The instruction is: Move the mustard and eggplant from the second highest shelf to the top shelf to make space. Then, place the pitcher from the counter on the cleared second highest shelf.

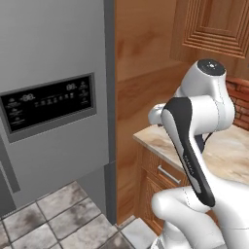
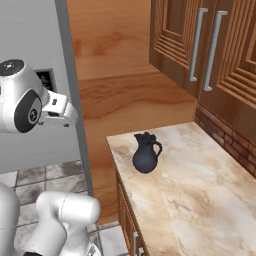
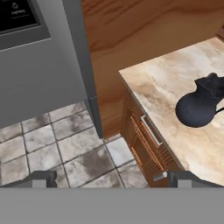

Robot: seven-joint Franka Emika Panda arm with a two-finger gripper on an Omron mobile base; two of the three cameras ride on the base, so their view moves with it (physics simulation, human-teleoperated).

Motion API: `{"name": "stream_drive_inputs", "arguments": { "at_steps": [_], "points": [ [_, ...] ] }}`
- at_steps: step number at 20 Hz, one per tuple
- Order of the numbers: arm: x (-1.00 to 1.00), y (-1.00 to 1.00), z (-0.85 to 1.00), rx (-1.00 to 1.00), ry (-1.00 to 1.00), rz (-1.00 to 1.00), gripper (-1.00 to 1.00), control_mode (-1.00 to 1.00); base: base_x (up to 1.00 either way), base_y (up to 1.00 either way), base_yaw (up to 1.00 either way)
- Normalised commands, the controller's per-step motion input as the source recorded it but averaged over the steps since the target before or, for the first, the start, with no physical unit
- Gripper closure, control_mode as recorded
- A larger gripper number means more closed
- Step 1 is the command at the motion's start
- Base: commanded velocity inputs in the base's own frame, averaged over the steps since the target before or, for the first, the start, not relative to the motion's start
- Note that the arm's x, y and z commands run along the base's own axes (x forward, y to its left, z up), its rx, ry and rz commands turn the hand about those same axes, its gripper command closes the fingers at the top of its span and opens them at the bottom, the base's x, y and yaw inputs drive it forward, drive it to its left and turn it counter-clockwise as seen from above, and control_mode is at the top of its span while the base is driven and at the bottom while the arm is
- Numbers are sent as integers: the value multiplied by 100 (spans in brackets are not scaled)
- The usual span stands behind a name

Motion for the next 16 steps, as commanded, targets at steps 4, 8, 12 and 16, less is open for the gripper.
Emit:
{"name": "stream_drive_inputs", "arguments": {
  "at_steps": [4,8,12,16],
  "points": [
    [0,0,0,0,0,0,-100,-100,0,0,0],
    [0,0,0,0,0,0,-100,-100,0,0,0],
    [0,-8,0,0,0,7,-100,-100,0,0,0],
    [0,-41,-6,0,0,22,-100,-100,0,0,0]
  ]
}}
